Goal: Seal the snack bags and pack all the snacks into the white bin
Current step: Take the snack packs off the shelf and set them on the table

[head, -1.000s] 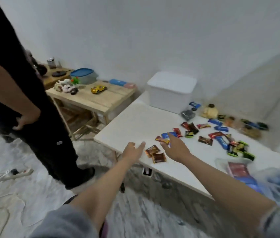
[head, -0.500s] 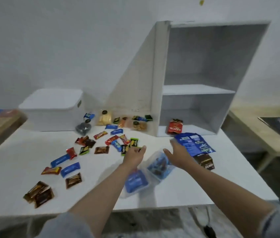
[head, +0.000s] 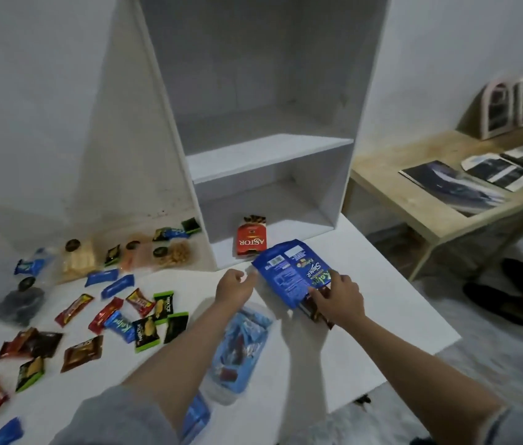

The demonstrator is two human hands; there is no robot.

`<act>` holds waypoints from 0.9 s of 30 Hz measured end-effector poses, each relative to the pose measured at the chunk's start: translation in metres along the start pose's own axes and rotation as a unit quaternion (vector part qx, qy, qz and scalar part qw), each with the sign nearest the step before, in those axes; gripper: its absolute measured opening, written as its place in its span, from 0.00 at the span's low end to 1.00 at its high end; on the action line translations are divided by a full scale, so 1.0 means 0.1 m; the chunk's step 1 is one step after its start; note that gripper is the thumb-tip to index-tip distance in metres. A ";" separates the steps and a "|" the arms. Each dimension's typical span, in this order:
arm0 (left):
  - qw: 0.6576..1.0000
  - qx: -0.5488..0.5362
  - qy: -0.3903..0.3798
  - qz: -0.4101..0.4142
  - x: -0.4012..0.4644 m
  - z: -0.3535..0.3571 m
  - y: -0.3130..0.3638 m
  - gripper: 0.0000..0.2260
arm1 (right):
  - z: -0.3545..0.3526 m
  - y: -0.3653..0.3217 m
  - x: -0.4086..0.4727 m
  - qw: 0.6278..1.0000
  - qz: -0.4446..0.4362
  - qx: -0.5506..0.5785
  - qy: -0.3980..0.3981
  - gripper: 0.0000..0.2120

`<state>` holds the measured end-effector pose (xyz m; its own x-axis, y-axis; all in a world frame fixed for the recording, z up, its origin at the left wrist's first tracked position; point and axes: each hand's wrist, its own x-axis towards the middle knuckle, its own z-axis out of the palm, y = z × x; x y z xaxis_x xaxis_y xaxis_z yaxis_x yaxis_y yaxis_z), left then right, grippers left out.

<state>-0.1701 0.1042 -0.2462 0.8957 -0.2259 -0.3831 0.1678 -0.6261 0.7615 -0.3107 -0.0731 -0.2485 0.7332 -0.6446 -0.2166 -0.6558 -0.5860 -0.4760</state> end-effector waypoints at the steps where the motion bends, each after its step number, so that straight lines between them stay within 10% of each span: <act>1: 1.000 0.002 -0.002 -0.001 0.12 0.01 0.05 0.22 | 0.06 0.01 0.05 1.000 0.008 -0.011 0.001 0.38; 17: 0.982 0.180 0.039 -0.050 1.65 0.23 0.42 0.33 | 0.53 -0.04 0.40 0.998 0.062 -0.027 -0.016 0.38; 27: 0.996 0.022 0.019 -0.087 1.70 0.17 0.33 0.31 | 0.45 -0.11 0.41 0.996 0.083 0.015 -0.039 0.34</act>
<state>-0.0193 0.0324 -0.2951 0.8700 -0.0832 -0.4860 0.3039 -0.6858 0.6613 -0.2653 -0.0713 -0.2903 0.6283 -0.6902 -0.3591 -0.7639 -0.4598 -0.4528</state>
